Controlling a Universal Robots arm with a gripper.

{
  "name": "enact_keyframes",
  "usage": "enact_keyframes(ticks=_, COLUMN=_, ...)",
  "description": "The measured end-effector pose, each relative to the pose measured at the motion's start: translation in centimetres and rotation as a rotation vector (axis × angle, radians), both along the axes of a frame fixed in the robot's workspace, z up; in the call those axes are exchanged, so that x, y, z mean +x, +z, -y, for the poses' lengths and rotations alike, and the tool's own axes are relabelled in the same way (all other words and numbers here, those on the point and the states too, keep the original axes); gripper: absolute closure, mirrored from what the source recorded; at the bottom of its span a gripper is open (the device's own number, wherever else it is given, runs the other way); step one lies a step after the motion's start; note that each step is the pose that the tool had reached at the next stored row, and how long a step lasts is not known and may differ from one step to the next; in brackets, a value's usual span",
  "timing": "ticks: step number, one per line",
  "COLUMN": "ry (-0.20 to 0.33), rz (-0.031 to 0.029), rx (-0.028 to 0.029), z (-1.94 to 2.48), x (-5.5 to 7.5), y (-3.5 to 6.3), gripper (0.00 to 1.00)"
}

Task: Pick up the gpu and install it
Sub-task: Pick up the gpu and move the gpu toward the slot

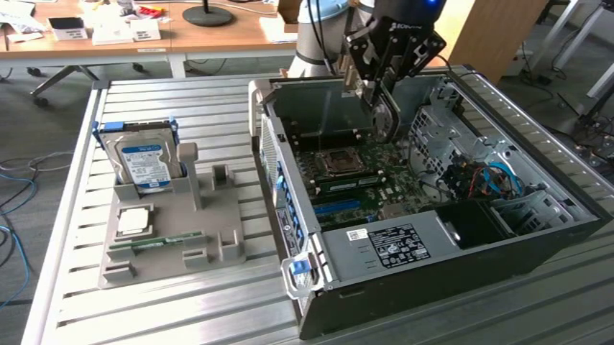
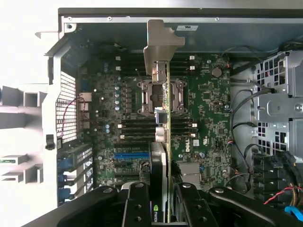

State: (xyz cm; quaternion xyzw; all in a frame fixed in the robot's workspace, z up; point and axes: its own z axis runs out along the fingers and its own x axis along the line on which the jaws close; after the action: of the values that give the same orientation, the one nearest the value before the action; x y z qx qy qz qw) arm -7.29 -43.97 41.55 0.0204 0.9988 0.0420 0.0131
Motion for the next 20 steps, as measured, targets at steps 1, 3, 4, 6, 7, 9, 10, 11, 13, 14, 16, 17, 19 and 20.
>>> enact_keyframes(ticks=1, ry=0.0, rz=-0.0001, rx=0.0, z=0.0, x=0.2, y=0.0, gripper=0.73)
enact_keyframes(ticks=3, ry=0.0, rz=0.0, rx=0.0, z=0.0, x=0.6, y=0.0, gripper=0.73)
enact_keyframes(ticks=4, ry=0.0, rz=0.0, rx=0.0, z=0.0, x=0.7, y=0.0, gripper=0.73)
enact_keyframes(ticks=6, ry=0.0, rz=0.0, rx=0.0, z=0.0, x=1.2, y=0.0, gripper=0.73)
enact_keyframes(ticks=7, ry=0.0, rz=0.0, rx=0.0, z=0.0, x=1.4, y=0.0, gripper=0.73)
enact_keyframes(ticks=9, ry=0.0, rz=-0.0001, rx=0.0, z=0.0, x=1.8, y=0.0, gripper=0.73)
enact_keyframes(ticks=10, ry=0.0, rz=-0.0001, rx=-0.0001, z=0.0, x=2.0, y=0.0, gripper=0.73)
enact_keyframes(ticks=11, ry=0.0, rz=0.0, rx=-0.0001, z=0.0, x=2.1, y=0.01, gripper=0.73)
enact_keyframes(ticks=13, ry=0.0, rz=0.0, rx=0.0, z=0.01, x=2.3, y=0.0, gripper=0.73)
enact_keyframes(ticks=14, ry=0.0, rz=0.0, rx=0.0, z=0.01, x=2.3, y=0.0, gripper=0.73)
enact_keyframes(ticks=16, ry=0.0, rz=0.0, rx=-0.0001, z=0.0, x=2.3, y=0.0, gripper=0.73)
enact_keyframes(ticks=17, ry=0.0, rz=0.0, rx=0.0, z=0.0, x=2.3, y=0.0, gripper=0.73)
enact_keyframes(ticks=19, ry=0.0, rz=0.0, rx=0.0, z=0.0, x=2.4, y=0.0, gripper=0.73)
enact_keyframes(ticks=20, ry=0.0, rz=0.0, rx=0.0, z=0.0, x=2.6, y=0.0, gripper=0.73)
